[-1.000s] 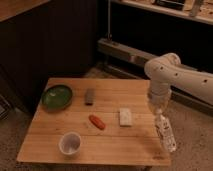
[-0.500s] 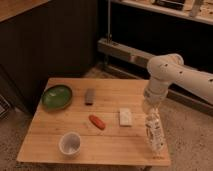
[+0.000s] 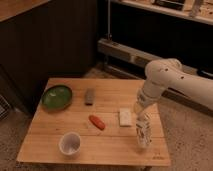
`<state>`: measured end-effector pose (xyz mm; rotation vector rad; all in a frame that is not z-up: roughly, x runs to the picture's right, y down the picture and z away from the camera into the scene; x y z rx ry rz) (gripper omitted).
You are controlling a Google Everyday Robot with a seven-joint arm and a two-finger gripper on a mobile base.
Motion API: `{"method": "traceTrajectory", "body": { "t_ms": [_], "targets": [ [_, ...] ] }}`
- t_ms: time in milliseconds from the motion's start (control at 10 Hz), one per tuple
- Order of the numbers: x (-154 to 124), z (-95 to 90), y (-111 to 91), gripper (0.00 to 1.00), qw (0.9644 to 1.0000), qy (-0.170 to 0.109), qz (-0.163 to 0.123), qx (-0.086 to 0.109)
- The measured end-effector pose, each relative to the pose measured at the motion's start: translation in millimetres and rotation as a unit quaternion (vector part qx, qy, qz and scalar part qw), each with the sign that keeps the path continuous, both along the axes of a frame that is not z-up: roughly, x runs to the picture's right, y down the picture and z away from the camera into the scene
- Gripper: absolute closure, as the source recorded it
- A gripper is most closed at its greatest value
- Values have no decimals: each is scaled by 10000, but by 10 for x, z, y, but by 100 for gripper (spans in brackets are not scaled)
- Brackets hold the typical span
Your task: Stand the bottle upright
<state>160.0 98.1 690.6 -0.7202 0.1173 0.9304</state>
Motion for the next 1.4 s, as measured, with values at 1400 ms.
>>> {"method": "traceTrajectory", "body": {
  "t_ms": [1400],
  "targets": [
    [-150,-148,-175,100,9783,-2011,-298,390]
  ]
}}
